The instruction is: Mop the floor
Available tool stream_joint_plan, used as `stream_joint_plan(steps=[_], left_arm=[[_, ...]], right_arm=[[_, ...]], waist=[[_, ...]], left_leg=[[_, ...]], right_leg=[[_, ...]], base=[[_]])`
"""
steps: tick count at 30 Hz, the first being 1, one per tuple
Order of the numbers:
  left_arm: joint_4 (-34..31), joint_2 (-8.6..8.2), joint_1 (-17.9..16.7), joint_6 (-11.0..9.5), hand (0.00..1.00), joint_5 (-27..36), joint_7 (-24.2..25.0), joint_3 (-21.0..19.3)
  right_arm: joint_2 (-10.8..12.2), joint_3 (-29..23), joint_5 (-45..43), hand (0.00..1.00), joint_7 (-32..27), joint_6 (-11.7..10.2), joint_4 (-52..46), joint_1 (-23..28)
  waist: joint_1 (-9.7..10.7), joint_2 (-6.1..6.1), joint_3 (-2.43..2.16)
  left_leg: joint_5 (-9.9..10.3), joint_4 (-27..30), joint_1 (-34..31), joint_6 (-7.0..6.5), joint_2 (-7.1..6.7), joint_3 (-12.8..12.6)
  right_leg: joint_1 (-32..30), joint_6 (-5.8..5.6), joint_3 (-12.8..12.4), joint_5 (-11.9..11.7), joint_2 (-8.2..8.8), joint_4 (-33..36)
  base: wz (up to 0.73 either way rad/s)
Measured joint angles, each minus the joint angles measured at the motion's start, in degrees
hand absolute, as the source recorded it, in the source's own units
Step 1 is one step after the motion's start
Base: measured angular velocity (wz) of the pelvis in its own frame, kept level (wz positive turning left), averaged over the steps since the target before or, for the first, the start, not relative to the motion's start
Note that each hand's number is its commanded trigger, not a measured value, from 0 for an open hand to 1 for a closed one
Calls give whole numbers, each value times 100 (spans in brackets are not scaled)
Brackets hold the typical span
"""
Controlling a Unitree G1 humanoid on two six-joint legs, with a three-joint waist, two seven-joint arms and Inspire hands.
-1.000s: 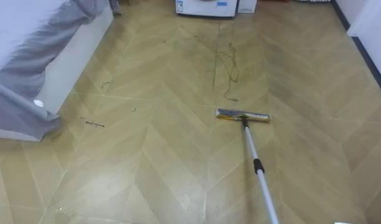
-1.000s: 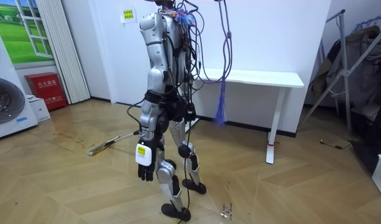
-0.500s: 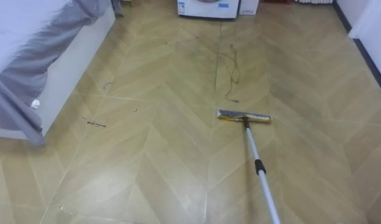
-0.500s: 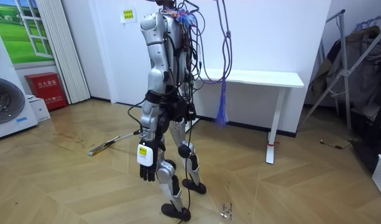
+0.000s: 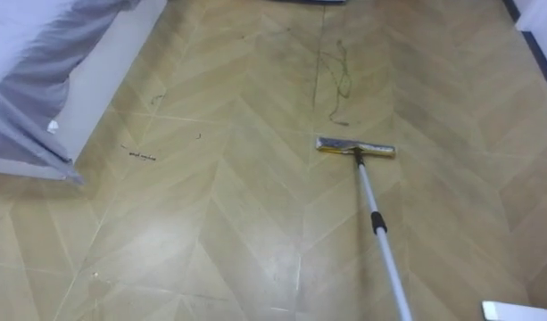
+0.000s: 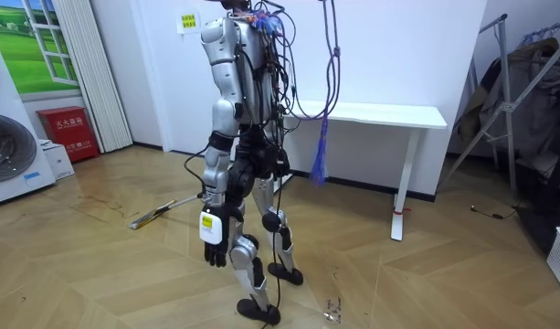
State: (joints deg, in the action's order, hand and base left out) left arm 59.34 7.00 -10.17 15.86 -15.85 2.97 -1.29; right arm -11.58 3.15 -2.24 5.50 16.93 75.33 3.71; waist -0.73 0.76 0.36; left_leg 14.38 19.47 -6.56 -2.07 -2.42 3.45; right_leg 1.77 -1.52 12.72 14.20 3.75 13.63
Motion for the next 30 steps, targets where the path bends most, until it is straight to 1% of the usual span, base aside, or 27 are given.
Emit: stream_joint_plan(steps=[2,4,6,7,8,9,11,12,13,14,15,16,17,18,19,20,21,22,23,24,25,26,27,28,29,30], left_arm=[[69,7,105,-11,0,-7,-9,44],[303,9,320,-46,0,-4,-26,46],[373,14,400,-118,0,3,-95,130],[378,14,440,-151,0,9,-168,206],[388,12,447,-169,0,13,-197,214],[398,11,456,-198,0,11,-259,207],[488,20,535,-202,0,9,-299,194],[501,24,592,-204,0,12,-334,197],[509,23,639,-210,0,12,-363,189],[509,23,653,-214,0,12,-380,175],[528,26,685,-216,0,51,-426,152],[602,32,753,-215,0,67,-513,157],[644,37,784,-218,0,80,-554,159],[735,41,830,-220,0,193,-645,161],[799,51,840,-221,0,356,-722,168],[819,56,839,-220,0,457,-758,171],[846,68,819,-219,0,610,-804,232],[953,75,800,-216,0,770,-884,360],[970,70,758,-214,0,839,-916,400],[972,67,645,-214,0,1014,-981,492],[967,57,578,-229,0,1176,-1018,609],[972,44,524,-254,0,1206,-1013,651],[973,47,449,-286,0,1317,-1003,738],[909,57,391,-328,0,1367,-997,830],[888,57,376,-377,0,1375,-984,836],[882,70,382,-463,0,1363,-955,823]], right_arm=[[7,0,-4,100,-32,-1,13,-62],[9,0,-6,100,-67,-8,25,-106],[6,1,-6,100,-114,-31,26,-145],[7,1,-4,100,-126,-71,25,-165],[10,1,-4,100,-133,-85,25,-171],[13,1,0,100,-171,-94,26,-178],[2,3,6,100,-223,-94,54,-179],[-13,3,24,100,-275,-96,60,-183],[-34,4,64,100,-311,-101,65,-185],[-52,13,99,100,-314,-114,65,-188],[-75,52,196,100,-347,-140,76,-187],[-75,96,302,100,-384,-160,100,-188],[-70,144,400,100,-406,-207,141,-188],[-63,192,504,100,-411,-268,248,-193],[-53,192,558,100,-431,-309,283,-199],[-46,193,599,100,-446,-331,290,-203],[-29,201,621,100,-493,-395,369,-257],[-12,210,640,100,-555,-457,529,-410],[-7,220,645,100,-563,-466,615,-485],[-2,234,641,100,-558,-480,730,-630],[-35,229,641,100,-530,-418,753,-765],[-70,229,642,100,-523,-416,753,-834],[-120,247,672,100,-511,-437,754,-1025],[-165,282,783,100,-467,-446,757,-1245],[-185,364,887,100,-455,-472,763,-1350],[-200,509,1103,100,-430,-517,772,-1535]], waist=[[14,-21,-4],[40,-58,-3],[57,-75,6],[58,-107,23],[57,-106,26],[52,-93,40],[48,-67,42],[57,-58,58],[27,-64,65],[4,-77,73],[-8,-92,86],[-30,-106,90],[-56,-109,93],[-134,-102,84],[-160,-105,75],[-166,-99,67],[-191,-87,43],[-311,-98,37],[-356,-106,35],[-420,-59,46],[-448,17,66],[-466,18,74],[-552,56,95],[-637,87,122],[-674,100,134],[-764,128,145]], left_leg=[[0,59,-188,0,7,-2],[0,191,-445,-1,13,13],[-2,263,-652,-3,25,22],[-3,327,-785,-4,32,20],[-3,343,-844,-4,33,18],[-4,408,-967,-5,30,6],[0,581,-1204,-7,-1,19],[21,735,-1406,-13,-26,27],[66,939,-1622,4,-30,55],[106,1066,-1737,10,-27,63],[202,1383,-1984,27,-32,88],[360,1773,-2237,70,-40,134],[451,1995,-2378,95,-45,151],[649,2460,-2643,148,-37,157],[784,2889,-2908,211,-37,174],[816,3086,-3054,246,-32,182],[777,3670,-3402,321,21,148],[555,4411,-3803,475,121,139],[330,4802,-4014,473,185,113],[-373,5474,-4425,437,212,64],[-1114,6202,-4843,458,199,-6],[-1207,6674,-5057,479,198,-94],[-1125,7468,-5450,400,260,-348],[-1023,7653,-5696,287,305,-592],[-963,7507,-5730,245,310,-669],[-866,6851,-5670,222,299,-735]], right_leg=[[-187,0,-14,0,-2,74],[-416,4,5,-2,-5,159],[-679,4,8,-1,2,329],[-822,12,8,5,6,417],[-904,22,8,13,11,468],[-1085,46,3,46,30,631],[-1420,70,0,168,93,1026],[-1694,94,-17,264,144,1306],[-1935,110,-45,332,166,1587],[-2053,109,-57,380,175,1740],[-2299,148,-81,510,191,2063],[-2518,207,-87,721,197,2446],[-2665,226,-104,853,199,2649],[-2895,276,-143,1135,197,3039],[-3144,329,-164,1378,191,3470],[-3272,398,-165,1496,192,3671],[-3492,495,-181,1659,224,4038],[-3607,617,-154,1802,181,4368],[-3631,680,-130,1862,161,4515],[-3645,770,-133,1987,165,4760],[-3624,814,-147,2103,194,4936],[-3608,858,-155,2138,199,5022],[-3606,891,-223,2211,228,5175],[-3623,866,-310,2242,226,5232],[-3622,837,-342,2256,228,5229],[-3645,771,-407,2285,227,5221]], base=[[0],[2],[0],[-4],[-6],[0],[6],[8],[5],[3],[9],[12],[8],[9],[12],[18],[0],[-11],[-24],[-10],[-4],[-5],[-21],[-24],[-23],[-9]])
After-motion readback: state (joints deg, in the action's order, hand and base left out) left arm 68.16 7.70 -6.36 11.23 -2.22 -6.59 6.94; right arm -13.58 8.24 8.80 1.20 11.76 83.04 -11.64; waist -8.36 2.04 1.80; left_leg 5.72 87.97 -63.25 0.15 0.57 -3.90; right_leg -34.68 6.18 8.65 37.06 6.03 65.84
